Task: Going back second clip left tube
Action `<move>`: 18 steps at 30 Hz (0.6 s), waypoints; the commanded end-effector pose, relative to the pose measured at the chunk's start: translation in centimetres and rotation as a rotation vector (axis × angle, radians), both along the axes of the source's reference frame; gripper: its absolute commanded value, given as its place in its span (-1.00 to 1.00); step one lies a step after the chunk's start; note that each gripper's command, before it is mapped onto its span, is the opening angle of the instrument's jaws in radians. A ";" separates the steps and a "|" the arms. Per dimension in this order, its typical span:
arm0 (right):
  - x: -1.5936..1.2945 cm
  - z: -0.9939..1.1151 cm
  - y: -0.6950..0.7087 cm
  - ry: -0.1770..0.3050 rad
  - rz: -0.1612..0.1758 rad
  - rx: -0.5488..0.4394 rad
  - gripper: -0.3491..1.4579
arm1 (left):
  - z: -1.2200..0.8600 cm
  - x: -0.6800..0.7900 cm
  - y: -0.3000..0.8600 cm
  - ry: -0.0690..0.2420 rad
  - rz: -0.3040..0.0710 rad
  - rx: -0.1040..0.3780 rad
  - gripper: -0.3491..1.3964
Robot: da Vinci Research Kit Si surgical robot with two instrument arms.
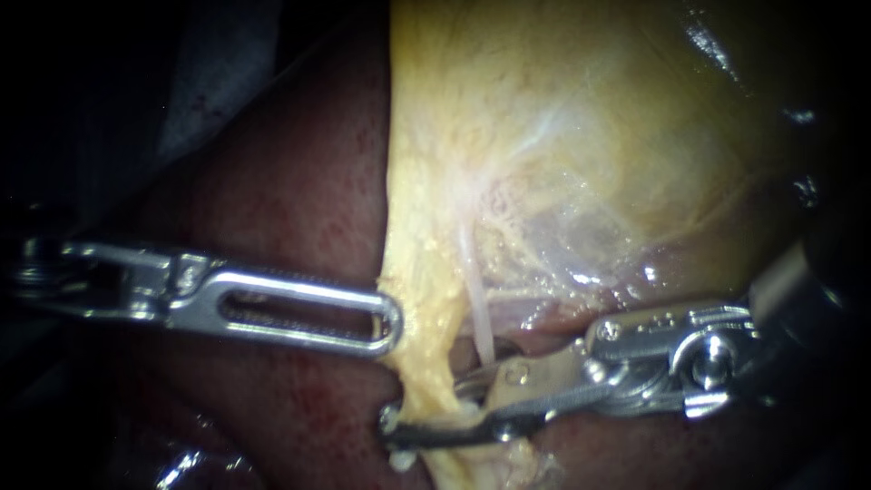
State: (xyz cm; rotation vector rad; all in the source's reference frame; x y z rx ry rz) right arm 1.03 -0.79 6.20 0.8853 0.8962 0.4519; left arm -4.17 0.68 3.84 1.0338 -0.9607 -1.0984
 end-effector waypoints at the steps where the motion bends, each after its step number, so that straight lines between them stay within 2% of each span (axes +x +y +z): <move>1: 0.00 0.00 0.00 0.000 0.000 0.000 -0.87 | 0.00 0.00 0.00 0.001 0.000 0.000 -1.00; 9: 0.01 0.00 -0.01 0.000 0.000 0.000 -0.86 | 0.00 0.00 0.00 0.001 0.000 -0.001 -1.00; 10: 0.01 0.00 -0.01 0.000 0.000 0.000 -0.79 | 0.00 0.00 0.00 0.001 0.000 -0.001 -1.00; 13: 0.04 0.00 0.02 -0.007 0.026 -0.013 -0.39 | 0.00 0.00 0.00 0.001 0.000 -0.001 -1.00; 15: 0.06 -0.01 0.03 -0.012 0.032 -0.009 -0.22 | 0.00 0.00 0.00 0.001 0.000 -0.001 -1.00; 18: 0.09 0.01 0.02 -0.002 0.024 -0.029 -0.11 | 0.00 0.00 0.00 0.001 0.000 -0.001 -1.00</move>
